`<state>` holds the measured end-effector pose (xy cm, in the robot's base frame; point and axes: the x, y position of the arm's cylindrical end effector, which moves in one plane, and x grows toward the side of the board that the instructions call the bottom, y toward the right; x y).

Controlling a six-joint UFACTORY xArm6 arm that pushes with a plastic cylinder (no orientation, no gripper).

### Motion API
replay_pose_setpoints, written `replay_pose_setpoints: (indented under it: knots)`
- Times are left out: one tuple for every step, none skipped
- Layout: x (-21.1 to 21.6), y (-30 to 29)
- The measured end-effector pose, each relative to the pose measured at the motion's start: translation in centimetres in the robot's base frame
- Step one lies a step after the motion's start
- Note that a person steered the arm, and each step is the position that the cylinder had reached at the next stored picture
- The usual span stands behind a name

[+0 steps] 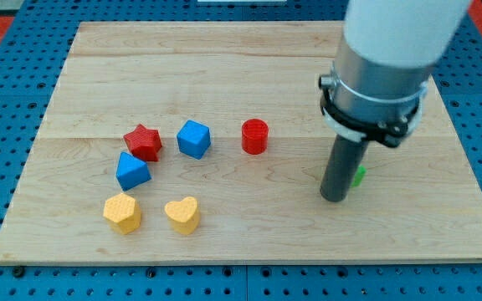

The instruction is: Move the red circle to the center of the board

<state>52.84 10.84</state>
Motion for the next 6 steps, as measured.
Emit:
replay_pose_setpoints:
  knots:
    - [0.0,-0.1]
    - [-0.5,-6.2]
    - [-3.4,-10.6]
    - [-8.2,-11.0]
    - [-14.2,-11.3]
    - [-15.5,-18.4]
